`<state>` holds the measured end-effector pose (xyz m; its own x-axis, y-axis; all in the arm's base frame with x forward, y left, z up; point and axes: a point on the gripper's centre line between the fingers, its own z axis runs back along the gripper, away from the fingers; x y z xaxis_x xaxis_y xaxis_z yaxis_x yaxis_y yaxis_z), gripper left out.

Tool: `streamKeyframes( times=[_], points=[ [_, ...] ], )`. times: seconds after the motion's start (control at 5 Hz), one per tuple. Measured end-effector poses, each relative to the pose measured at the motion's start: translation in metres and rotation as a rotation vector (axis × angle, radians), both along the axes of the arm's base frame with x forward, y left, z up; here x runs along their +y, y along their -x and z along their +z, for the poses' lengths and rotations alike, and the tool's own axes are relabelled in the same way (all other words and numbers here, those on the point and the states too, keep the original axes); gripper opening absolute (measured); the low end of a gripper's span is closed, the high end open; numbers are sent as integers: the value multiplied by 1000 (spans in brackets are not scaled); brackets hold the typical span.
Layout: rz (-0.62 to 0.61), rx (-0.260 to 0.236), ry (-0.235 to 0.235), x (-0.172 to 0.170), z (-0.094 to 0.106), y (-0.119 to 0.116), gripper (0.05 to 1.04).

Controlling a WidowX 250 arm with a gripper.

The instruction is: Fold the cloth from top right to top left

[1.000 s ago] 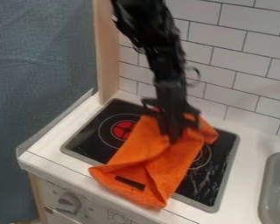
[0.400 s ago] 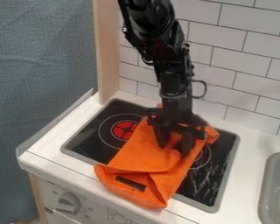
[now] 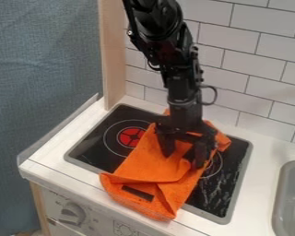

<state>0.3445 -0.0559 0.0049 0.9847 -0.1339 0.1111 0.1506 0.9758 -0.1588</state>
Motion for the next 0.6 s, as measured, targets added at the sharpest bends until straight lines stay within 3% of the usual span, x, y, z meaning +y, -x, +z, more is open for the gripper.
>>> streamKeyframes(
  times=[0.2, 0.4, 0.6],
  points=[
    [2, -48, 8, 5, 30, -2, 999],
    [14, -110, -9, 14, 62, -3, 998],
    [1, -178, -44, 20, 80, 2, 998]
  ],
)
